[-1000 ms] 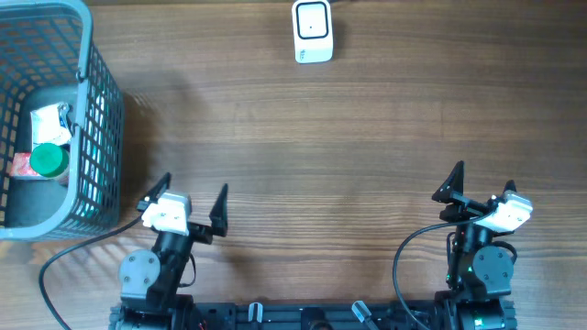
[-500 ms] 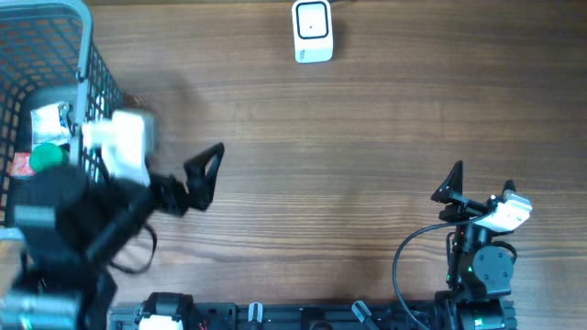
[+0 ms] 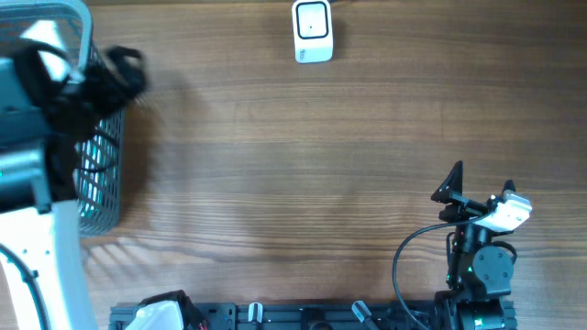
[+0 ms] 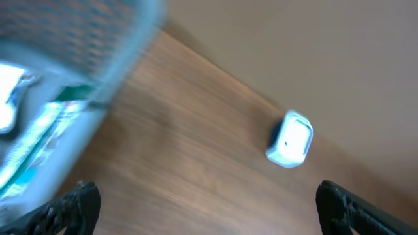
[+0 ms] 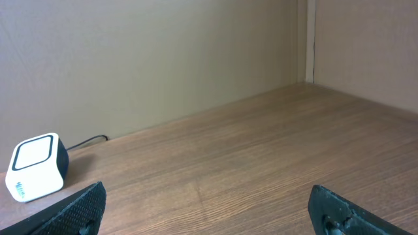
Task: Scan the item barcode
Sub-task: 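Reach left gripper into basket and grasp green-capped jar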
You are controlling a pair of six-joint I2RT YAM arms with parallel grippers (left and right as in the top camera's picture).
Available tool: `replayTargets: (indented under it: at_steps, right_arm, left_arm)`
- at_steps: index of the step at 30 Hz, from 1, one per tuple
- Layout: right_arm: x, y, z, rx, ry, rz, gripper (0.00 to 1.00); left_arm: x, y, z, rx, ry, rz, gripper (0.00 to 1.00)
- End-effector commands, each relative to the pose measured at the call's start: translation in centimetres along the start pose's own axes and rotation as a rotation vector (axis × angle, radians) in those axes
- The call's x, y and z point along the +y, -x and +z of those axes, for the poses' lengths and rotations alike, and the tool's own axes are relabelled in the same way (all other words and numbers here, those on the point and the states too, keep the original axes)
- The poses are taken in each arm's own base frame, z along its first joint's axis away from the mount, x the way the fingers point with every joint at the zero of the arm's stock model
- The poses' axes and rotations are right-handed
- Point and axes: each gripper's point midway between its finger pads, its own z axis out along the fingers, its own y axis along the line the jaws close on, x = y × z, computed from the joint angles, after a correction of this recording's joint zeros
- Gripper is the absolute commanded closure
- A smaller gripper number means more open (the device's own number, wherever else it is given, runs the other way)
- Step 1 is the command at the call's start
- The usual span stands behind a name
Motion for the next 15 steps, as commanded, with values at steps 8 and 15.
replayTargets:
  at_steps: [8, 15]
  right_arm:
    - [0.0, 0.3, 0.0, -0.011, 0.0, 0.001, 0.0]
    - [0.0, 0.3, 0.0, -0.011, 0.0, 0.001, 0.0]
  left_arm:
    - [19.5, 3.0, 2.0, -0.031, 0.446, -0.613, 0.0]
    - [27.6, -2.1, 8.3, 0.153, 0.719, -0.75, 0.0]
